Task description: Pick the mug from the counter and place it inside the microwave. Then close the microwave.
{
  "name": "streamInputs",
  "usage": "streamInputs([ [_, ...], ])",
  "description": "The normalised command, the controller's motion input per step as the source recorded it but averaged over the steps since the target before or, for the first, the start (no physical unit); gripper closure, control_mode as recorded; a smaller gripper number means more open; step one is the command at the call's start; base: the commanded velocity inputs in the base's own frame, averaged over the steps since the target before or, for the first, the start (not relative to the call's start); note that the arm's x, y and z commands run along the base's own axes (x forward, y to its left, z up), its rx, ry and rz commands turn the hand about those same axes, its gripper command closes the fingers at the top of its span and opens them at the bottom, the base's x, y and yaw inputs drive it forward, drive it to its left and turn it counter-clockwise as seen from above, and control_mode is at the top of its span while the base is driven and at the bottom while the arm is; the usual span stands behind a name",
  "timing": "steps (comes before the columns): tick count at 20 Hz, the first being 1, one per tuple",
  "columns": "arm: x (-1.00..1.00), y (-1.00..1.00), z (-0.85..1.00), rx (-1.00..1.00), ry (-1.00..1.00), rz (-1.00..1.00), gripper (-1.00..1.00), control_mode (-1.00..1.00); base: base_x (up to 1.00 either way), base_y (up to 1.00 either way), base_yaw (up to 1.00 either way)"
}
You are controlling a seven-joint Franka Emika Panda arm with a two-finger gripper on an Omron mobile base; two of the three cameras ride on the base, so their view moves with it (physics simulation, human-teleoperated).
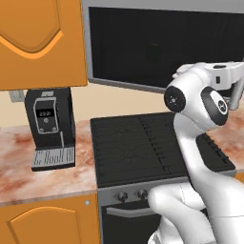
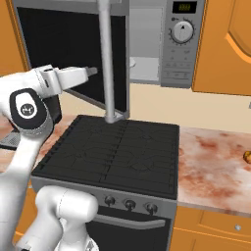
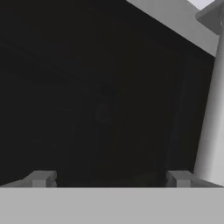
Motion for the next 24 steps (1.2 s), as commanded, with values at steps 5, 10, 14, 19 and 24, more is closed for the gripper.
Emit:
streamInputs([
  [5,0.25,-0.42,0.09,0.0,0.0,0.0,-1.0,-1.0,0.0,0.0,0.0],
  [10,0.27,-0.34,0.07,0.0,0.0,0.0,-1.0,-1.0,0.0,0.0,0.0],
  [14,0.37,-0.34,0.02,0.0,0.0,0.0,-1.0,-1.0,0.0,0.0,0.0],
  [19,0.54,-0.29,0.0,0.0,0.0,0.02,-1.0,-1.0,0.0,0.0,0.0],
  [24,0.52,-0.22,0.0,0.0,0.0,0.03,-1.0,-1.0,0.0,0.0,0.0],
])
